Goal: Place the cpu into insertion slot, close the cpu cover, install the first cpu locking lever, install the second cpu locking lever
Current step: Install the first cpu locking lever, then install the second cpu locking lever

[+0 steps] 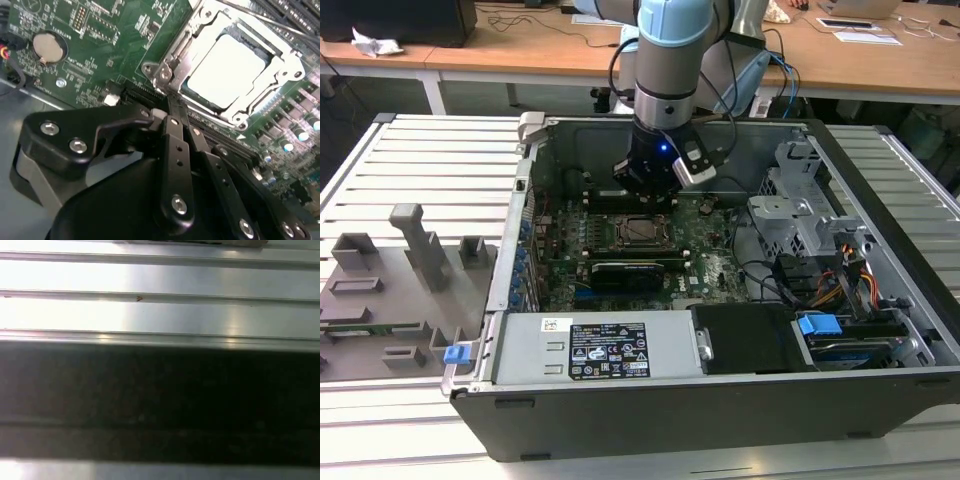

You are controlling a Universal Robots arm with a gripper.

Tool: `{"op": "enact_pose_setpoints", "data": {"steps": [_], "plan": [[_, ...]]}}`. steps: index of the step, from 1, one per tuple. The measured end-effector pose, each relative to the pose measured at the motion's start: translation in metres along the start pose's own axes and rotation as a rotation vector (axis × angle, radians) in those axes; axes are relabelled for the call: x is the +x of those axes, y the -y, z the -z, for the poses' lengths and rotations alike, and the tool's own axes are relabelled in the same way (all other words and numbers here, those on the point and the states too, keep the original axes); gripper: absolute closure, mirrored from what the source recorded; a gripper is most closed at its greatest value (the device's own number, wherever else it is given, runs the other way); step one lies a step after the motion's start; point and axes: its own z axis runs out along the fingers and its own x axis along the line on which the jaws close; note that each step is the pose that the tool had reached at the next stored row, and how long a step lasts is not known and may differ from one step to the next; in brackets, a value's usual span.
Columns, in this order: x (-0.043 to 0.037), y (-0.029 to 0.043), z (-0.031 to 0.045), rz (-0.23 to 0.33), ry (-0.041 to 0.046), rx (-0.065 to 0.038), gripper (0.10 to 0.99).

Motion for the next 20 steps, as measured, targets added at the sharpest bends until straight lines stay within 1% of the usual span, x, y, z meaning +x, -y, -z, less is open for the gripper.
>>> {"op": "enact_pose_setpoints", "data": {"steps": [2, 11, 20], "plan": [[0.0000, -0.0002, 0.0035, 0.000, 0.0000, 0.000, 0.980], [-0.0001, 0.0034, 0.0038, 0.000, -0.0001, 0.000, 0.980], [-0.0001, 0.0098, 0.0043, 0.000, 0.0000, 0.000, 0.980]]}}
